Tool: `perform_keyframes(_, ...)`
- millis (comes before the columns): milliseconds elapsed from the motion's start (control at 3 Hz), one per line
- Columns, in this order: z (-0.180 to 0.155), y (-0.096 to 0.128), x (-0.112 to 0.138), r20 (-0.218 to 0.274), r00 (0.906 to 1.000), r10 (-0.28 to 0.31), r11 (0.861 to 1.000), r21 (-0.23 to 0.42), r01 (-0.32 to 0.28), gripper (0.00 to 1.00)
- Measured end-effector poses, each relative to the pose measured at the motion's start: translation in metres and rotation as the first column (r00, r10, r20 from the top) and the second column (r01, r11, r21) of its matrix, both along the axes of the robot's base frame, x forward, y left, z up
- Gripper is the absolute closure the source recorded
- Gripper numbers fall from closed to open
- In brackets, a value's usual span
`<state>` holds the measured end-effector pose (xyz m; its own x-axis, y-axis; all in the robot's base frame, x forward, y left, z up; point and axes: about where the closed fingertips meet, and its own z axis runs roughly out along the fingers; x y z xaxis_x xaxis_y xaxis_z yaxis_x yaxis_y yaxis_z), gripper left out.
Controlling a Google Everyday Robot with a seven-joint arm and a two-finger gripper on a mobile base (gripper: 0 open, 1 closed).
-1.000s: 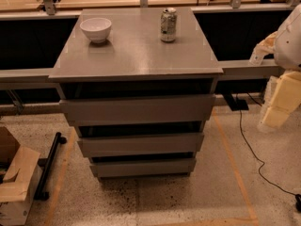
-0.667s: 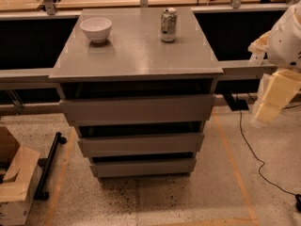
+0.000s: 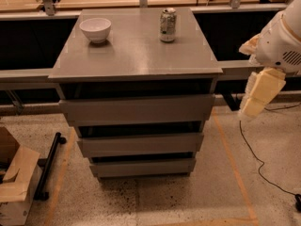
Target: Open top drawer
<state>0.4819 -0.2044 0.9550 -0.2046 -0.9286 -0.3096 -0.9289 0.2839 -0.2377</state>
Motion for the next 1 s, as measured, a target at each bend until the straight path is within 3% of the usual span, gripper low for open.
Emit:
perform_keyframes(667,-0.045,0.014,0.008,-0.022,0.9997,-0.009,0.998,0.067,0.011,0.0)
perform_keyframes(1000,-0.069,0.015,0.038,0.012,0.9999,-0.01,0.996,0.09,0.008,0.0)
